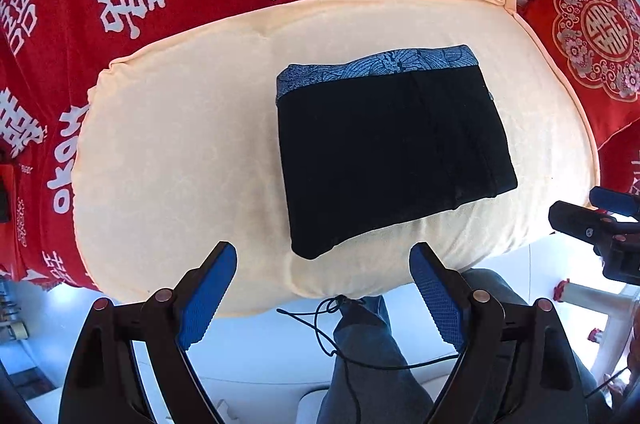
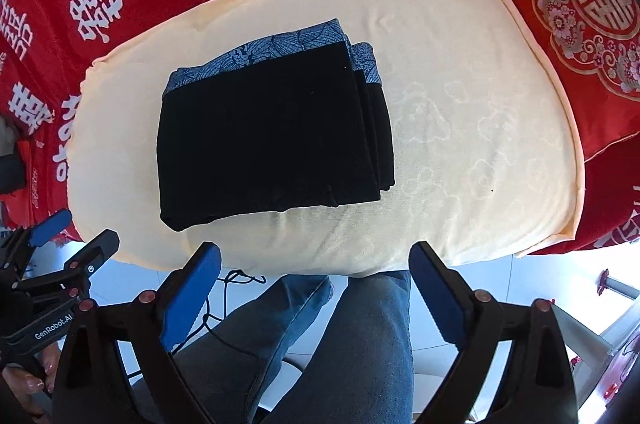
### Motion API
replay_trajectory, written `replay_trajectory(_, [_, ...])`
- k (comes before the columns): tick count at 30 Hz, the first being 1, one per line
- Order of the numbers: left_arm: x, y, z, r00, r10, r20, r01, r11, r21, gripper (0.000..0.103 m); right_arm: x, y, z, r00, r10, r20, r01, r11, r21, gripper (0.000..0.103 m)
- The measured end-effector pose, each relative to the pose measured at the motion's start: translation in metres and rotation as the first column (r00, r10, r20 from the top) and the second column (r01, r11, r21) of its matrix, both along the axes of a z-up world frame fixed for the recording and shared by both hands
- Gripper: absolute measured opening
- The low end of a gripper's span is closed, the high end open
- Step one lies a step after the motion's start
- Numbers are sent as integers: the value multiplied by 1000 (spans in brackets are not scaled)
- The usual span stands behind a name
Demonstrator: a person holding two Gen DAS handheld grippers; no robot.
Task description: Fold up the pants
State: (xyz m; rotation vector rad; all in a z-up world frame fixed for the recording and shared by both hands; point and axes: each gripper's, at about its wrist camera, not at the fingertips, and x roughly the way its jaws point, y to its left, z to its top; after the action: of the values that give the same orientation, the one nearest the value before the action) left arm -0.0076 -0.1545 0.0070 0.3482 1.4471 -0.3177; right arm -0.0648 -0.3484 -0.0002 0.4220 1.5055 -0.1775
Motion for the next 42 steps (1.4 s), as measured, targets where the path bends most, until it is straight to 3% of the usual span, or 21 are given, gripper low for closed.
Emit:
replay_trajectory(22, [-5, 6, 6, 998, 65, -5, -65, 998, -14, 89, 14, 14, 15, 999, 52, -10, -52, 996, -68, 96])
replay_trajectory(42, [0, -3, 5, 999, 41, -12, -42, 999, -26, 89, 16, 17, 19, 998, 63, -9, -63, 994, -89, 96])
